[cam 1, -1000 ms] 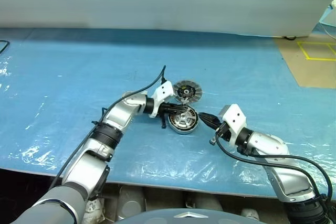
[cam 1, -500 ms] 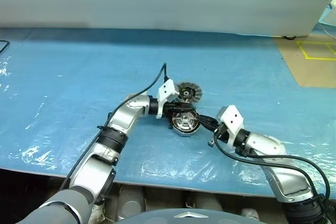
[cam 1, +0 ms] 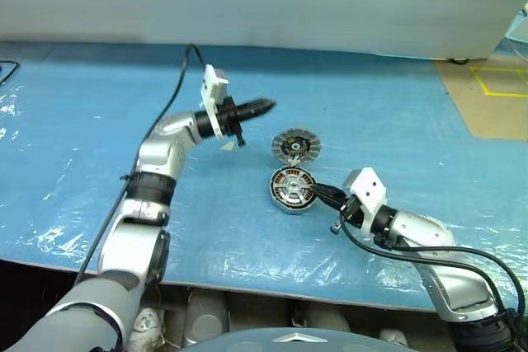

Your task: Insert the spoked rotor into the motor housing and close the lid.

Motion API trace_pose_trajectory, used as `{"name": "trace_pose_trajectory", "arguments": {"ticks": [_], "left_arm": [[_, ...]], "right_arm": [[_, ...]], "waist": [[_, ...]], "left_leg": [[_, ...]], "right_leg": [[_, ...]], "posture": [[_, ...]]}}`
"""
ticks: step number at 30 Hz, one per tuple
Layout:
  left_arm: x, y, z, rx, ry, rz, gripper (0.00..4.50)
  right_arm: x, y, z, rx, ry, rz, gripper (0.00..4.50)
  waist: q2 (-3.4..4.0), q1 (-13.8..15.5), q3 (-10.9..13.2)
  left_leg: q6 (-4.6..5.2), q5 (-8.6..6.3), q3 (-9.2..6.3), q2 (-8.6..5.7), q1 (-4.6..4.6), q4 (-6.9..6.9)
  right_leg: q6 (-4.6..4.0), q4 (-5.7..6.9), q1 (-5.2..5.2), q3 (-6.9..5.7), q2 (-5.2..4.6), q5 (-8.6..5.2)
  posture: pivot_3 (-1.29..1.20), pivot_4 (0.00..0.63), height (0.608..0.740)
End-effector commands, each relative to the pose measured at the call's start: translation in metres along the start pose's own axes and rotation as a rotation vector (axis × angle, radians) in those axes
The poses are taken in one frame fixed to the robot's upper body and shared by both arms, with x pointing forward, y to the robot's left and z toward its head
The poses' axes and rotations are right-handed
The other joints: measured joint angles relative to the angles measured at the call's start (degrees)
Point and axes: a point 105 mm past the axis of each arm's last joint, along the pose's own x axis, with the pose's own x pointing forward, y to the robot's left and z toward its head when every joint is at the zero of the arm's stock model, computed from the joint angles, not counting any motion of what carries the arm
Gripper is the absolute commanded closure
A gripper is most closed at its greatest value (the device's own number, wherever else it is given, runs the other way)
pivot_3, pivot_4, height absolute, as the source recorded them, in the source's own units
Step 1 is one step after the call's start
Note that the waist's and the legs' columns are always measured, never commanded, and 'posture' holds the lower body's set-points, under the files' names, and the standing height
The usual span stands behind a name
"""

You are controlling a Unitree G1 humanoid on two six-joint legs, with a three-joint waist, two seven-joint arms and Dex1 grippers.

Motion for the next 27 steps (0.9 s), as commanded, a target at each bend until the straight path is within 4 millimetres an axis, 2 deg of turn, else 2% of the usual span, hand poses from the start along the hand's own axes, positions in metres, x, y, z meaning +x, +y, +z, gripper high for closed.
{"name": "trace_pose_trajectory", "arguments": {"ticks": [1,7,15,19,22,27], "left_arm": [[0.005,0.018,-0.009,0.050,0.050,0.085,4.48],[0.026,0.003,-0.045,0.038,0.193,-0.018,4.48],[0.052,-0.023,-0.052,-0.005,0.183,-0.159,4.48],[0.055,-0.034,-0.058,-0.012,0.217,-0.232,4.48],[0.053,-0.045,-0.070,-0.025,0.283,-0.310,4.48],[0.049,-0.061,-0.082,-0.046,0.330,-0.427,4.48]], "right_arm": [[-0.007,-0.002,0.017,-0.038,-0.047,-0.004,4.50],[-0.011,0.001,0.022,-0.043,-0.051,-0.010,4.50],[-0.022,0.005,0.023,-0.029,-0.034,-0.029,4.50],[-0.025,0.006,0.023,-0.021,-0.033,-0.045,4.50],[-0.027,0.004,0.024,-0.017,-0.031,-0.056,4.50],[-0.031,-0.004,0.025,-0.019,-0.033,-0.084,4.50]], "waist": [[0.00,0.0,0.0],[-0.04,0.1,0.0],[-0.11,0.3,0.1],[-0.11,0.2,0.1],[-0.12,0.2,0.1],[-0.12,0.4,0.1]], "left_leg": [[0.00,0.00,-0.02,0.00,0.01,-0.01],[-0.02,0.00,-0.11,-0.05,-0.04,-0.08],[-0.19,-0.10,-0.15,-0.08,-0.06,-0.05],[-0.19,-0.10,-0.15,-0.08,-0.01,-0.05],[-0.19,-0.10,-0.15,-0.08,-0.01,-0.04],[-0.19,-0.10,-0.15,-0.09,-0.02,-0.05]], "right_leg": [[0.02,0.00,0.00,-0.01,0.00,0.01],[0.12,0.00,-0.01,-0.05,0.01,0.07],[0.22,0.00,0.01,-0.06,-0.02,0.14],[0.24,0.00,0.05,-0.05,-0.02,0.14],[0.24,0.00,0.05,-0.05,-0.02,0.14],[0.25,-0.01,0.05,-0.05,-0.05,0.15]], "posture": [[0.00,0.150,0.740],[0.00,0.150,0.740],[0.00,0.150,0.740],[0.00,0.150,0.740],[0.00,0.150,0.740],[0.00,0.150,0.740]]}}
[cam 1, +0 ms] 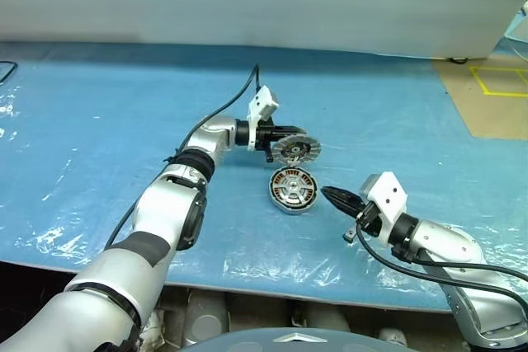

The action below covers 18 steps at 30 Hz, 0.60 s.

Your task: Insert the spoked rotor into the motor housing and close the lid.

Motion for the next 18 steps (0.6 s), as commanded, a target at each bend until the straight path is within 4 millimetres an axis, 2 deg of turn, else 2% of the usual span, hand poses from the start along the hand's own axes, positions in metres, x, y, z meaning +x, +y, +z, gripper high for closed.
{"name": "trace_pose_trajectory", "arguments": {"ticks": [1,11,18], "left_arm": [[0.006,-0.011,-0.001,0.018,0.012,-0.089,4.48],[0.001,-0.033,-0.031,0.114,0.176,-0.245,4.48],[0.001,-0.035,-0.048,0.207,0.252,-0.229,4.48]], "right_arm": [[-0.006,-0.007,0.012,-0.036,-0.034,-0.028,4.50],[-0.010,-0.023,0.012,-0.043,-0.038,-0.082,4.50],[-0.001,-0.019,0.016,-0.042,-0.065,-0.078,4.50]], "waist": [[0.00,0.0,0.0],[0.00,-0.1,0.0],[0.01,-0.1,0.0]], "left_leg": [[0.00,0.00,0.00,0.00,0.00,0.00],[0.07,0.04,0.01,0.02,0.02,-0.01],[0.18,0.09,0.03,0.04,0.10,-0.01]], "right_leg": [[0.00,0.00,0.00,0.00,0.00,0.00],[-0.01,0.02,0.00,0.00,0.00,0.00],[-0.04,0.01,0.18,0.00,-0.03,-0.01]], "posture": [[0.00,0.150,0.740],[0.00,0.150,0.740],[0.00,0.150,0.740]]}}
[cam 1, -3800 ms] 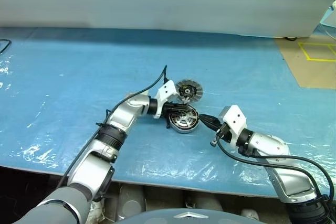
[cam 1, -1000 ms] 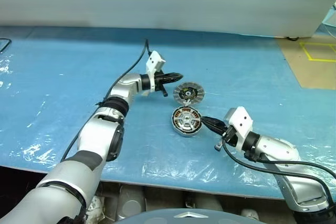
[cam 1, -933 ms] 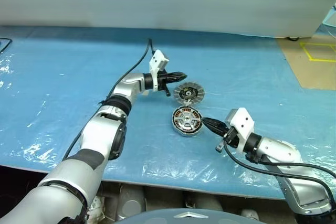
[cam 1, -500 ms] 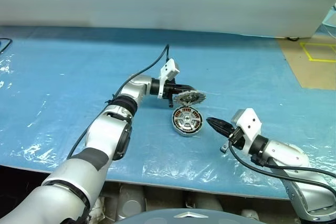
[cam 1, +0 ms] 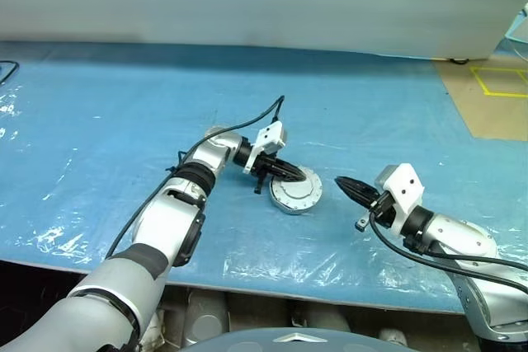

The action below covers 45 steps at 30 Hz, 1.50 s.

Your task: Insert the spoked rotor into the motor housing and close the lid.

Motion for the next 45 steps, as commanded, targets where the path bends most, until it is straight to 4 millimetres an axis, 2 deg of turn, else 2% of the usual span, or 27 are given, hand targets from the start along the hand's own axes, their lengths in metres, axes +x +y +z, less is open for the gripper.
{"name": "trace_pose_trajectory", "arguments": {"ticks": [1,4,7,11,13,16,23,27,36,39,41,45], "left_arm": [[0.004,-0.001,-0.010,0.033,0.049,0.032,4.48],[0.002,0.007,-0.004,0.059,0.011,0.105,4.48],[-0.005,0.017,0.011,0.035,-0.106,0.186,4.48],[-0.025,0.025,0.037,-0.005,-0.319,0.253,4.48],[-0.033,0.025,0.042,-0.012,-0.376,0.278,4.48],[-0.045,0.018,0.037,-0.002,-0.409,0.309,4.50],[-0.057,-0.007,0.009,-0.060,-0.373,0.373,4.50],[-0.061,-0.015,0.006,-0.085,-0.380,0.405,4.50],[-0.065,-0.020,0.003,-0.099,-0.363,0.437,4.50],[-0.067,-0.019,0.003,-0.097,-0.365,0.451,4.50],[-0.070,-0.016,0.004,-0.097,-0.370,0.470,4.50],[-0.075,-0.012,0.003,-0.091,-0.370,0.501,4.50]], "right_arm": [[0.005,0.003,0.011,-0.018,-0.053,-0.002,4.50],[0.011,0.008,0.013,-0.001,-0.070,0.017,4.50],[0.018,0.014,0.014,0.022,-0.082,0.049,4.50],[0.029,0.021,0.015,0.034,-0.089,0.097,4.50],[0.033,0.022,0.014,0.036,-0.086,0.116,4.50],[0.041,0.021,0.014,0.032,-0.094,0.126,3.93],[0.055,0.029,0.010,0.023,-0.080,0.208,1.64],[0.063,0.031,0.005,0.042,-0.068,0.218,0.23],[0.068,0.034,-0.009,0.095,-0.025,0.231,0.23],[0.072,0.030,-0.010,0.079,-0.026,0.203,0.83],[0.074,0.026,-0.008,0.061,-0.034,0.182,1.51],[0.075,0.024,-0.007,0.026,-0.037,0.173,1.57]], "waist": [[0.01,0.0,0.0],[0.01,0.0,0.0],[0.01,0.0,0.0],[0.01,-0.3,0.0],[0.01,-0.3,0.0],[0.02,-0.4,0.0],[0.02,-0.4,0.0],[0.02,-0.3,0.0],[0.02,-0.5,0.0],[0.02,-0.6,0.0],[0.02,-0.6,0.0],[0.02,-0.6,0.0]], "left_leg": [[0.00,0.00,0.00,0.01,0.05,0.00],[0.00,-0.01,0.01,0.01,0.10,0.01],[0.00,-0.01,0.03,0.01,0.12,0.06],[0.02,0.02,0.03,0.01,0.06,0.08],[0.08,0.06,0.04,0.01,0.00,0.06],[0.08,0.06,0.07,0.01,-0.04,-0.02],[0.09,0.06,0.09,0.09,-0.18,-0.11],[0.09,0.06,0.10,0.09,-0.20,-0.06],[0.09,0.06,0.16,0.11,-0.13,0.00],[0.09,0.06,0.16,0.11,-0.12,0.00],[0.09,0.06,0.16,0.11,-0.12,0.02],[0.06,0.04,0.16,0.11,-0.12,0.10]], "right_leg": [[-0.01,0.00,0.08,0.00,0.00,-0.01],[-0.07,-0.01,0.20,0.00,-0.01,-0.04],[-0.21,-0.02,0.22,0.01,-0.02,-0.13],[-0.15,0.00,0.03,0.01,-0.02,-0.06],[-0.08,0.00,-0.08,0.01,-0.02,0.00],[-0.09,-0.01,-0.11,0.02,-0.01,0.00],[-0.16,0.03,-0.35,-0.03,0.06,-0.04],[-0.38,0.03,-0.34,-0.04,0.03,-0.17],[-0.39,0.04,-0.34,0.02,0.05,-0.18],[-0.40,0.05,-0.34,0.03,0.06,-0.18],[-0.40,0.06,-0.34,0.03,0.05,-0.17],[-0.44,0.06,-0.33,0.03,0.05,-0.15]], "posture": [[0.00,0.150,0.740],[0.00,0.150,0.740],[0.00,0.150,0.740],[0.00,0.150,0.740],[0.00,0.150,0.740],[0.00,0.150,0.740],[0.00,0.150,0.740],[0.00,0.150,0.740],[0.00,0.150,0.740],[0.00,0.150,0.740],[0.00,0.150,0.740],[0.00,0.150,0.740]]}}
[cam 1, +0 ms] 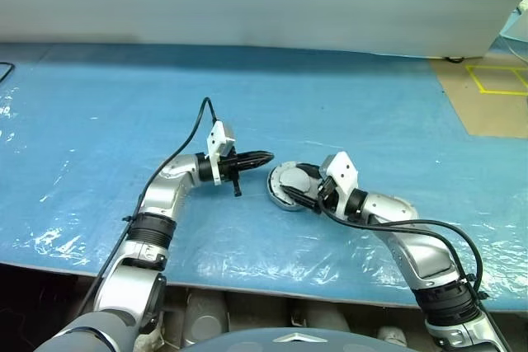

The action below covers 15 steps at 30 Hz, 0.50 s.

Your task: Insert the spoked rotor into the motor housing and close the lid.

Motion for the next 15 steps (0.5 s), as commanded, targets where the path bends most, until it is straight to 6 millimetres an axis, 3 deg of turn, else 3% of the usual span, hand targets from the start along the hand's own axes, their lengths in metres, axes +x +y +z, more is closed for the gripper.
{"name": "trace_pose_trajectory", "arguments": {"ticks": [1,7,15], "left_arm": [[-0.002,0.007,0.013,0.048,-0.032,0.024,4.50],[-0.007,0.012,0.011,0.048,-0.031,0.059,4.50],[-0.012,0.014,0.004,0.045,-0.011,0.080,4.50]], "right_arm": [[0.000,-0.005,0.003,-0.047,-0.003,-0.029,1.57],[0.009,0.008,0.021,-0.022,-0.060,0.009,1.57],[0.013,0.014,0.003,0.004,0.043,0.005,1.57]], "waist": [[0.00,0.0,0.0],[0.00,-0.1,0.0],[0.00,-0.1,0.0]], "left_leg": [[-0.02,-0.01,0.00,0.00,0.00,0.02],[-0.12,-0.07,0.00,0.02,0.01,0.04],[-0.14,-0.08,0.00,0.02,0.03,0.00]], "right_leg": [[-0.01,0.00,0.00,0.00,0.00,0.00],[-0.02,0.03,0.00,0.00,0.02,0.01],[-0.01,0.02,0.00,0.00,0.02,0.02]], "posture": [[0.00,0.150,0.740],[0.00,0.150,0.740],[0.00,0.150,0.740]]}}
